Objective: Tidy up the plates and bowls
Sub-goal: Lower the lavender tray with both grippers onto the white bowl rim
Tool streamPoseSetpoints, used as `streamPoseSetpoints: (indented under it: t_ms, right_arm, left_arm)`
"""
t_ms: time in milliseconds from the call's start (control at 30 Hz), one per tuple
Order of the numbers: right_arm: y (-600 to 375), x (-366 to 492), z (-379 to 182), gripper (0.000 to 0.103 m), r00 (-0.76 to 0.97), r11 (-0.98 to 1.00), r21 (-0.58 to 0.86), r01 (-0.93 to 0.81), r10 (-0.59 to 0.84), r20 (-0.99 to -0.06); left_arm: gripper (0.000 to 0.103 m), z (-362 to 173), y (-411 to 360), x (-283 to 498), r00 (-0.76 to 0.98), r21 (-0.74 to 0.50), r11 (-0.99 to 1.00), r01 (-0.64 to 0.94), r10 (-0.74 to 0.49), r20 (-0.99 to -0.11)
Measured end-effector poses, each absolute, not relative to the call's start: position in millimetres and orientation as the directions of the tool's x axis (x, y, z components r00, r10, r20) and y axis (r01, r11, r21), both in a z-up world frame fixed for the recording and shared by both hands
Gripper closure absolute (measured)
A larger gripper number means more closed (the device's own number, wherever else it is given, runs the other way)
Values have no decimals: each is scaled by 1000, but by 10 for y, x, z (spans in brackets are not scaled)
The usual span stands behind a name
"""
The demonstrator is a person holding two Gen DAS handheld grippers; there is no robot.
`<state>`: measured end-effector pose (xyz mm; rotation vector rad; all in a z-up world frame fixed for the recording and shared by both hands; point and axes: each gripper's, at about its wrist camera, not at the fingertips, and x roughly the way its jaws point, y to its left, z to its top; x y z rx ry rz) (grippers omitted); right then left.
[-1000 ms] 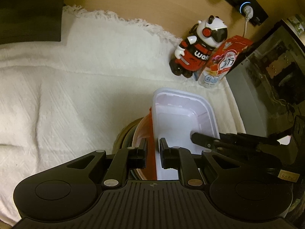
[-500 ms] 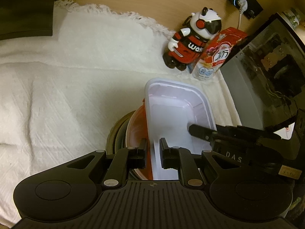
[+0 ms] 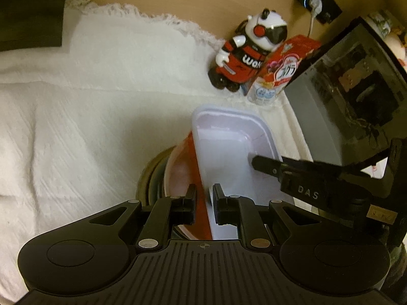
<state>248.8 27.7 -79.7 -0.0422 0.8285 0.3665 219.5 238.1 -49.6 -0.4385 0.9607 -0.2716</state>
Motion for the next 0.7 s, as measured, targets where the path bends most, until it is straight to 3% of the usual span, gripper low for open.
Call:
streamPoseSetpoints:
  t_ms: [267,700]
  right_arm:
    - [274,2349,-744,77,614,941,136,-310,308,-727]
    - [297,2270,-742,77,646,933,148,-329,337,-685]
  left_arm:
    - [89,-557,2408,2276,509,-501,861,85,-470,-721]
    - [88,-538,2472,2164,547,-508,859,64,-455,-703]
